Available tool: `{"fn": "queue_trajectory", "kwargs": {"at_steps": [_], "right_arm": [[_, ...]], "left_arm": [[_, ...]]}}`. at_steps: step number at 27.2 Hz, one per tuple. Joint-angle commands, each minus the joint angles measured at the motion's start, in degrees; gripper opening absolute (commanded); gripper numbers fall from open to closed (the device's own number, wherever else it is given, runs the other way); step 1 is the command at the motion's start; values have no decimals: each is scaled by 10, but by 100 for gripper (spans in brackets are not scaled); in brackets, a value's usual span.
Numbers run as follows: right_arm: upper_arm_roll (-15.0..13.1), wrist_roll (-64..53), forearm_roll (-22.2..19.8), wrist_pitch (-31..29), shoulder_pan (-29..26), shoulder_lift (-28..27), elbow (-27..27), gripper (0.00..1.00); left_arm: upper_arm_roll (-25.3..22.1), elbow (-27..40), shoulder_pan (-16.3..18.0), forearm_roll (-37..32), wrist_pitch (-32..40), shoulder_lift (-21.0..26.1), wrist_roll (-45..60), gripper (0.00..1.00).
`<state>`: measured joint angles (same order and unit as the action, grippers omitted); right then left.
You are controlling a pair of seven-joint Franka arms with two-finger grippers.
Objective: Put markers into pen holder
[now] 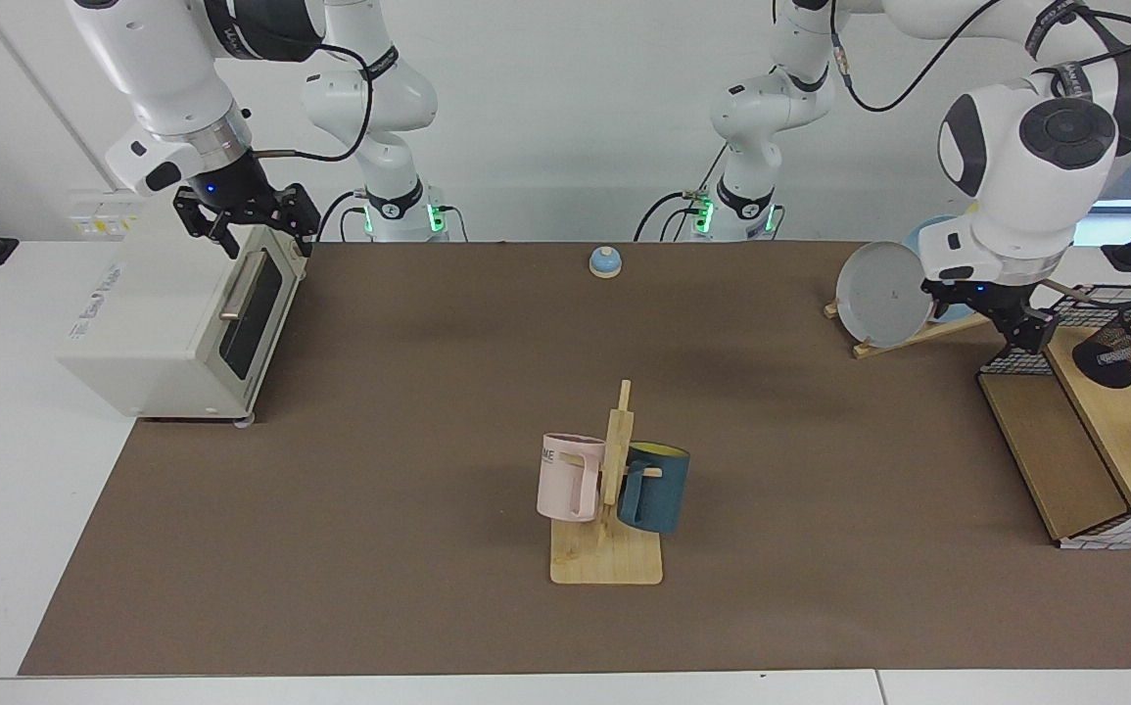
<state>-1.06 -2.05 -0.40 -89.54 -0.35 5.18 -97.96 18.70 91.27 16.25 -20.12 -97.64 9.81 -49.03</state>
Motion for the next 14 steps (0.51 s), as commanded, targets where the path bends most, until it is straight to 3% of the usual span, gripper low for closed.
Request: {"fn": "queue_trajectory", "kwargs": {"at_steps": [1, 6, 14], "right_arm": [[4, -15, 0, 8, -4, -8, 14, 100], [3, -17, 0, -10, -3, -10, 14, 100], [4, -18, 0, -11, -4, -10, 13, 100]], "left_arm": [[9, 7, -36, 41, 9, -6, 131, 100], [13, 9, -53, 101, 12, -8, 271, 100], [17, 16, -76, 129, 27, -33, 355, 100]]}}
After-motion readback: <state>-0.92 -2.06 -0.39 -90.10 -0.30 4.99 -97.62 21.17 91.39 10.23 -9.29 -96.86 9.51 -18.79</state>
